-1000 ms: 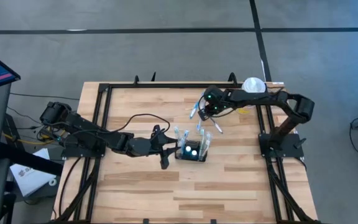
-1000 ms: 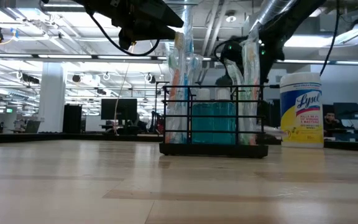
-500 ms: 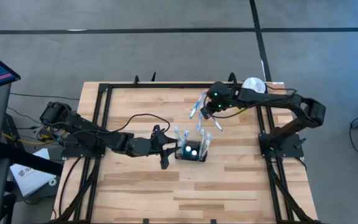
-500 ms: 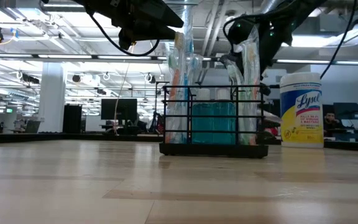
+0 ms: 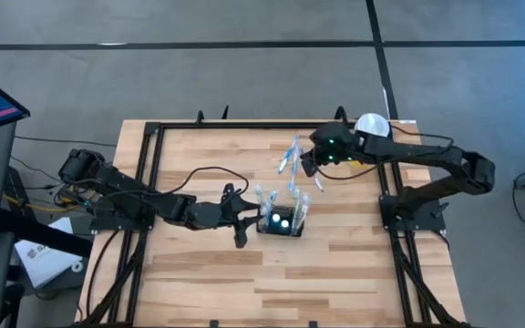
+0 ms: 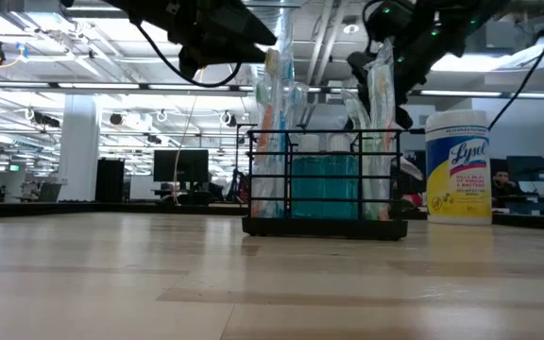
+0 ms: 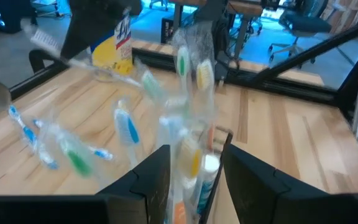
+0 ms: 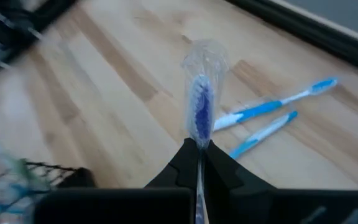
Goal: Pick & Place toothbrushing station
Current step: Put the violet toothbrush into the wire organizer
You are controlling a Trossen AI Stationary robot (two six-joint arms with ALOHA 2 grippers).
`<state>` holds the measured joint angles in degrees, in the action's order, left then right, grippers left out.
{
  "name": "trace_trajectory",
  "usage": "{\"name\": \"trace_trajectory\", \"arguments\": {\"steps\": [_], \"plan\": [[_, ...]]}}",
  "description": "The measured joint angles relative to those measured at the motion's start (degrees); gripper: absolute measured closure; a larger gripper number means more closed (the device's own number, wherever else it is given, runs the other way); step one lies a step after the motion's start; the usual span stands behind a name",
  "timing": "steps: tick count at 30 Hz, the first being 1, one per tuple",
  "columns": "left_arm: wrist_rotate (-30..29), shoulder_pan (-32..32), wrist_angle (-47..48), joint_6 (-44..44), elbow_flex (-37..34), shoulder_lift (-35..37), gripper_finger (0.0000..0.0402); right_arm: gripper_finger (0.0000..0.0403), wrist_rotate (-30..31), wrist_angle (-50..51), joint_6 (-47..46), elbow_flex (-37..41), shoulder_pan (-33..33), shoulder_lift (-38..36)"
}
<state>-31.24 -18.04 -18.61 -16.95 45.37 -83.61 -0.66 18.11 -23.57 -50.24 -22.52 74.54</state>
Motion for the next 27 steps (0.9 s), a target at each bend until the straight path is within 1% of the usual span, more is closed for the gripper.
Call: {"name": "trace_trajectory", "arguments": {"steps": [3,7,11,20,27], "plan": [[0.0,0.3,-0.2,0.0,-1.2,0.0,0.0261,0.0403,-2.2,-4.7,-0.8,3.4,0.6,-3.5],[0.0,0.8,-0.9,0.0,-1.6,0.0,0.0261,0.0403,-2.5,-10.0,-0.9,6.3,2.8,-7.2],[0.0,0.8,-2.1,0.0,-1.6,0.0,0.0261,0.04,-2.5,-10.7,0.0,6.7,4.8,-10.1],[0.0,0.8,-2.1,0.0,-1.6,0.0,0.0261,0.0401,-2.3,-13.4,1.7,6.7,9.6,-12.8],[0.0,0.8,-2.1,0.0,-1.7,0.0,0.0261,0.0402,-1.9,-13.8,1.7,6.6,11.0,-12.8]]}}
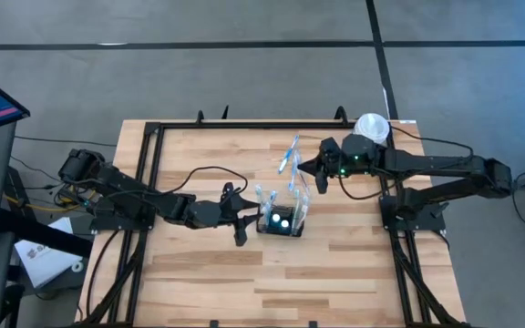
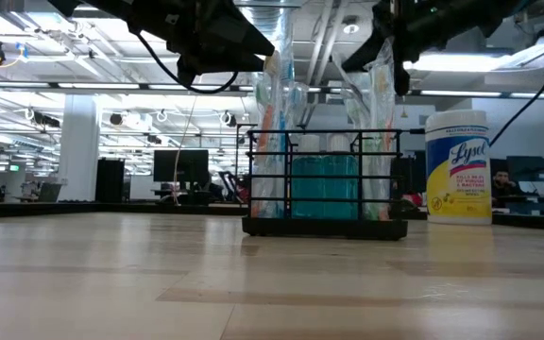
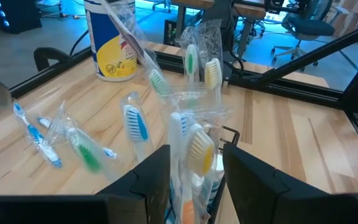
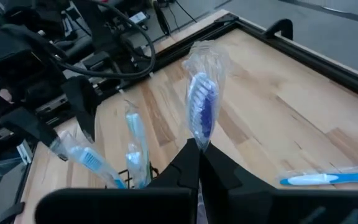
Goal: Pick & Place toothbrushing station
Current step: Put the violet toothbrush into the wire organizer
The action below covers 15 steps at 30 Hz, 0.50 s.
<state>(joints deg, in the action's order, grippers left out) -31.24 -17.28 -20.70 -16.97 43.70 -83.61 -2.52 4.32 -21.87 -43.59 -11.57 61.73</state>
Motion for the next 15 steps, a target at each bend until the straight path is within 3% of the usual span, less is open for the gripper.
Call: {"name": "trace_trajectory", "arguments": {"steps": [15], "plan": [[0.0,0.0,0.0,0.0,0.0,0.0,0.0261,0.0403,0.0,-4.8,1.1,0.0,7.3,0.0]]}}
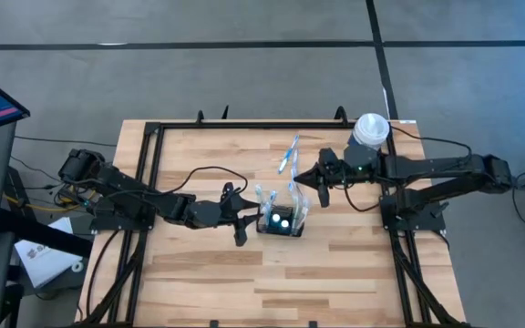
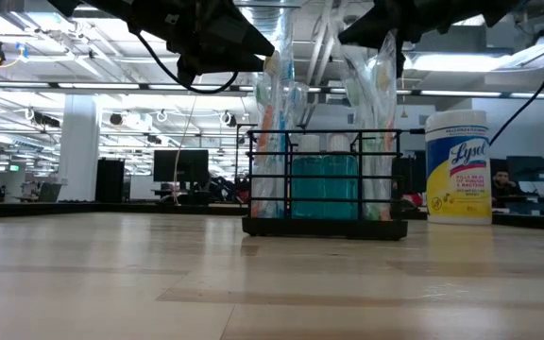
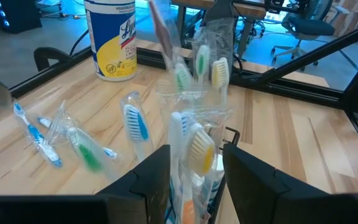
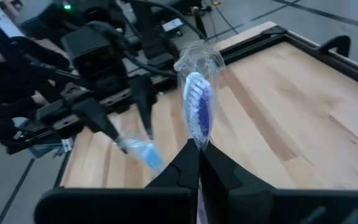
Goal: Pick & Place toothbrushing station
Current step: Put the violet toothbrush into the wire organizer
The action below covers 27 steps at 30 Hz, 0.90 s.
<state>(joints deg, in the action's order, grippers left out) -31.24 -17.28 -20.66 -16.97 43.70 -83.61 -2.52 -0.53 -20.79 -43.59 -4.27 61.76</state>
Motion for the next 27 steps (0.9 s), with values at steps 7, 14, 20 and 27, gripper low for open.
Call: {"name": "trace_trajectory", "arguments": {"steps": [7,14,20,27], "plan": [[0.0,0.0,0.0,0.0,0.0,0.0,0.0261,0.0403,3.5,-1.8,1.4,0.0,3.6,0.5],[0.0,0.0,0.0,0.0,0.0,0.0,0.0261,0.0403,7.1,-1.8,2.0,0.0,7.1,0.5],[0.0,0.0,0.0,0.0,0.0,0.0,0.0261,0.0403,8.6,-1.6,2.4,0.0,8.1,0.5],[0.0,-0.1,0.0,0.0,0.0,0.0,0.0261,0.0403,10.3,-1.6,1.9,0.0,8.0,0.5]]}}
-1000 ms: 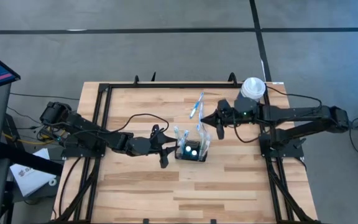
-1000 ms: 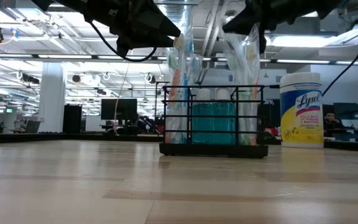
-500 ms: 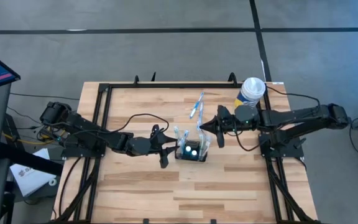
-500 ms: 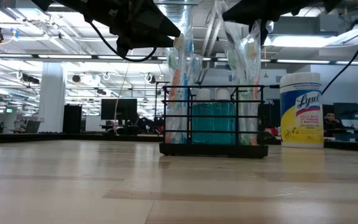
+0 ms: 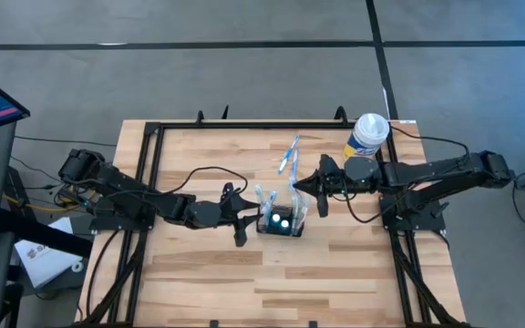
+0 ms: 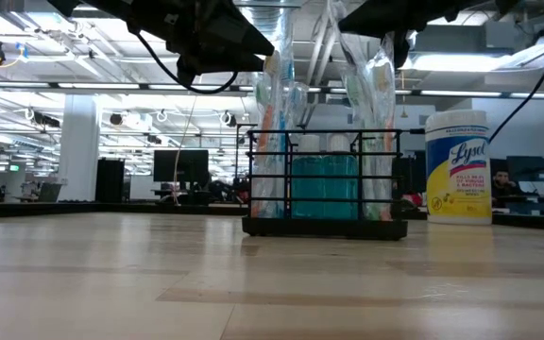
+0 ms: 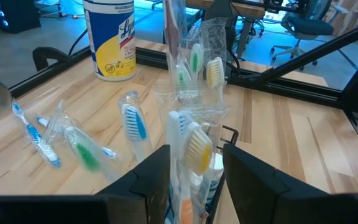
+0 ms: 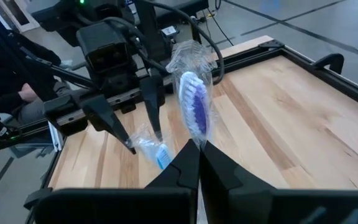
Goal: Pick & Place toothbrushing station
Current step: Put the violet toothbrush into the wire organizer
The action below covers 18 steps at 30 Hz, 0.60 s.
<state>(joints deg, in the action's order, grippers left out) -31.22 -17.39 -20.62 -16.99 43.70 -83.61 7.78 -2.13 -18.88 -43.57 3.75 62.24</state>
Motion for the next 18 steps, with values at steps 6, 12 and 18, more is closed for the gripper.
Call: {"name": "trace_trajectory", "arguments": {"steps": [6,12,18], "plan": [[0.0,0.0,0.0,0.0,0.0,0.0,0.0261,0.0403,0.1,0.1,0.7,0.0,1.6,0.0],[0.9,0.0,0.0,0.0,0.0,0.0,0.0261,0.0403,4.5,0.9,0.9,0.0,3.5,0.0],[1.1,0.0,0.0,0.0,0.0,0.0,0.0261,0.0403,6.6,0.2,1.7,0.0,5.7,-0.1]]}}
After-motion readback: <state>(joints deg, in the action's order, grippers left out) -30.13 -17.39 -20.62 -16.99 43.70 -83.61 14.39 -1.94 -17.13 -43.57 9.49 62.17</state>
